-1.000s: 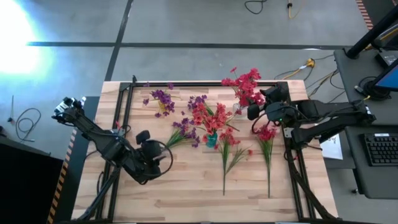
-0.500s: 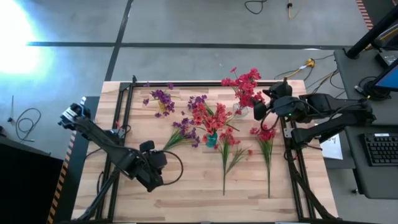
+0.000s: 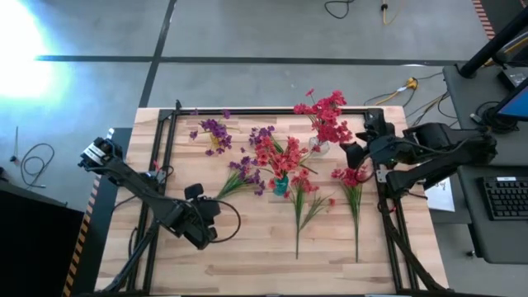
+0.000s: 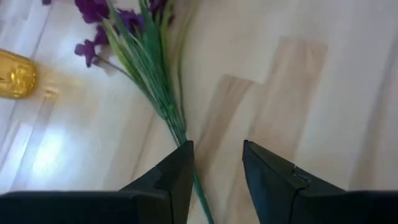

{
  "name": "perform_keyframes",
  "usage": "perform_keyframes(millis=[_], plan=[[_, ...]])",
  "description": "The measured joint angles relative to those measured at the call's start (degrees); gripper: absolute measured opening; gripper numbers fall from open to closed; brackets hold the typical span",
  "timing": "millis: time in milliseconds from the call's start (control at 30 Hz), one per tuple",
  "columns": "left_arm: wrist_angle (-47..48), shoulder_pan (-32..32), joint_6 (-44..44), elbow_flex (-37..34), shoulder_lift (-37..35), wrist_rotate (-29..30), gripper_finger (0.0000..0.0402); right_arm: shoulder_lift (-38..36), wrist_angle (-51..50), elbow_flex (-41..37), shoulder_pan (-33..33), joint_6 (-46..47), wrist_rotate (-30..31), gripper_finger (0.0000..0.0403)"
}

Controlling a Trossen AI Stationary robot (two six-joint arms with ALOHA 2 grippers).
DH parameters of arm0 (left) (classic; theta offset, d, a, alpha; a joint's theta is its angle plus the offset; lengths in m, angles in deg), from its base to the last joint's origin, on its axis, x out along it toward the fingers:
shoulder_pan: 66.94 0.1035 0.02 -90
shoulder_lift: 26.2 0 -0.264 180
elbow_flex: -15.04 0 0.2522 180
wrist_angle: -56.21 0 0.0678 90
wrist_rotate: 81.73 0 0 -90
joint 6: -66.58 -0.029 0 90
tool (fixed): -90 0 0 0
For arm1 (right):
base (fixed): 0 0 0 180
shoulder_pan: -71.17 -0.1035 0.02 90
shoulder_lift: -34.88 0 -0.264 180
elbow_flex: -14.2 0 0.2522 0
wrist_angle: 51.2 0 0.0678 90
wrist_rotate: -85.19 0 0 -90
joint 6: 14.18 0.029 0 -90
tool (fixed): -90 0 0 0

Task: Sort flowers into vase by color
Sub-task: Put the bottom violet flowers into the yellow vase

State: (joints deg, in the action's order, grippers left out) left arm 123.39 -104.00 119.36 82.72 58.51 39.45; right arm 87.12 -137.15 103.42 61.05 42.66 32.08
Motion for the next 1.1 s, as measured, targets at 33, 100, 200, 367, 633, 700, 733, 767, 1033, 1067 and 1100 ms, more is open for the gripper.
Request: perform_keyframes(millis=[33,100,200,367,633,700,733,767,1033,1067,1100], plan=[[-1.1,0.2,0.3,-0.9,0.0,0.8,0.0122,0.0,0.0,0.3,-0.2,0.1,0.0,0.0343],[-3.1,1.0,0.5,-2.9,0.0,1.1,0.0121,0.0,0.0,1.0,-0.3,0.1,-0.5,0.0343],[-8.9,2.3,0.4,-6.5,0.0,1.2,0.0125,0.0,0.0,2.2,-0.5,-0.3,-1.3,0.0343],[-15.1,3.7,0.5,-11.1,0.0,1.2,0.0150,0.1,0.0,2.7,-1.0,-0.4,-1.4,0.0343],[-19.0,5.8,0.1,-14.9,0.0,1.3,0.0194,3.3,0.0,2.4,-1.0,-0.4,-1.4,0.0343],[-21.5,6.1,-0.8,-16.3,-0.1,1.4,0.0193,4.1,0.0,2.4,-1.0,-0.5,-1.4,0.0343],[-22.9,6.2,-1.1,-17.1,-0.1,1.5,0.0192,4.4,0.0,2.4,-1.0,-0.8,-1.4,0.0343],[-24.4,6.3,-1.2,-18.0,-0.1,1.5,0.0189,4.7,0.0,2.4,-1.0,-0.9,-1.4,0.0343],[-30.7,6.6,1.0,-22.0,-0.1,1.4,0.0144,5.6,0.0,2.4,-1.0,-1.3,-1.5,0.0343],[-30.8,6.6,1.4,-22.0,-0.1,1.4,0.0135,5.6,0.0,2.4,-1.0,-1.3,-1.5,0.0343],[-30.8,6.6,1.6,-22.0,-0.1,1.3,0.0126,5.6,0.0,2.4,-1.0,-1.3,-1.5,0.0343]])
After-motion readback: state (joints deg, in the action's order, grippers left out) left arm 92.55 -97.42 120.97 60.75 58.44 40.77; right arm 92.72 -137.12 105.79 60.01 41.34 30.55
